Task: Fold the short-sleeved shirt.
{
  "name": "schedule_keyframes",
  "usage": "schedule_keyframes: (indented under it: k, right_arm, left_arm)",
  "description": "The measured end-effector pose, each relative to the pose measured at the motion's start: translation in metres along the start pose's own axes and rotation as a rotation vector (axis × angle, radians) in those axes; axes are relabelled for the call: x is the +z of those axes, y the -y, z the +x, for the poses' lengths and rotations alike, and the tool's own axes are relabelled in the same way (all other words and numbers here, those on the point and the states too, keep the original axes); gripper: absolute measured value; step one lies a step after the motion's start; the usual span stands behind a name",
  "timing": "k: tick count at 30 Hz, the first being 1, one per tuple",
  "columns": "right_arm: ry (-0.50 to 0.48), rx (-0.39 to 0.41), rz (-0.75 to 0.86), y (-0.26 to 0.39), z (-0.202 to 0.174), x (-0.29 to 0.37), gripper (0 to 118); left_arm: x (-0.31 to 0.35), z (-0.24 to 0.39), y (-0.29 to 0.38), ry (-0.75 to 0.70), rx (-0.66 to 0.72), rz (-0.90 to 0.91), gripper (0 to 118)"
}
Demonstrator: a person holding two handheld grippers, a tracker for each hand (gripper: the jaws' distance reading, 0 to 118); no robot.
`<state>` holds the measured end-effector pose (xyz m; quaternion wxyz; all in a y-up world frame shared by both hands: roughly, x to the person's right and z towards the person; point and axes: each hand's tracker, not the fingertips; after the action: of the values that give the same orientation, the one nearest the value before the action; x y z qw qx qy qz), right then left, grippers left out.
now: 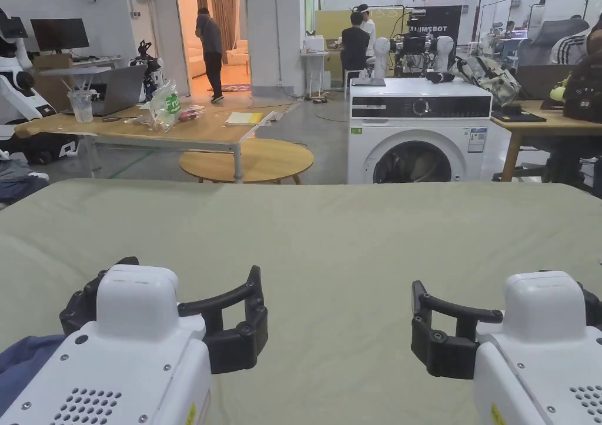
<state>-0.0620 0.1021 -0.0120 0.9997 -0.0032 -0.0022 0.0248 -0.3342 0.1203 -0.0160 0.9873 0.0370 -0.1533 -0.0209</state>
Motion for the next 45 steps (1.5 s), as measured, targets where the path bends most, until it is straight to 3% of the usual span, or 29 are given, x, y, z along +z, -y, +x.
schedule_keyframes:
  k: [18, 19, 21, 22, 23, 24, 25, 34, 39, 42, 45]
  right_arm:
    - [0.008, -0.018, -0.009, -0.003, 0.003, 0.001, 118]
    - [-0.015, -0.029, -0.008, -0.003, 0.004, 0.002, 108]
    - [-0.028, -0.038, -0.012, -0.003, 0.006, 0.001, 76]
    - [-0.024, -0.039, -0.021, -0.003, 0.006, 0.000, 48]
    - [-0.023, -0.040, -0.031, -0.002, 0.006, -0.001, 27]
    - [-0.024, -0.042, -0.038, -0.002, 0.005, -0.002, 8]
    - [-0.015, -0.039, -0.049, -0.001, 0.005, -0.002, 0]
    - [-0.014, 0.075, -0.041, 0.005, -0.014, -0.007, 0]
    - [-0.052, 0.034, -0.011, -0.004, -0.036, -0.018, 0]
    - [-0.135, -0.021, 0.008, -0.007, -0.055, -0.031, 0]
    - [-0.145, -0.011, -0.017, -0.008, -0.080, -0.041, 0]
  left_arm:
    - [0.005, 0.002, -0.001, -0.005, -0.023, 0.033, 112]
    - [0.006, 0.001, -0.001, 0.005, -0.021, 0.034, 102]
    - [0.005, 0.002, -0.002, 0.006, -0.026, 0.030, 64]
    - [0.003, 0.002, -0.002, 0.005, -0.032, 0.019, 36]
    - [0.002, 0.003, -0.001, 0.004, -0.036, 0.011, 19]
    - [0.003, 0.003, 0.000, 0.006, -0.038, 0.013, 6]
    - [0.004, 0.004, 0.002, 0.009, -0.040, 0.015, 0]
    - [0.001, 0.000, -0.001, -0.012, -0.024, 0.006, 0]
    - [0.008, -0.014, -0.004, -0.060, -0.007, 0.004, 0]
    - [0.019, -0.030, -0.006, -0.127, -0.016, 0.005, 0]
    - [0.033, -0.052, -0.008, -0.174, 0.017, -0.006, 0]
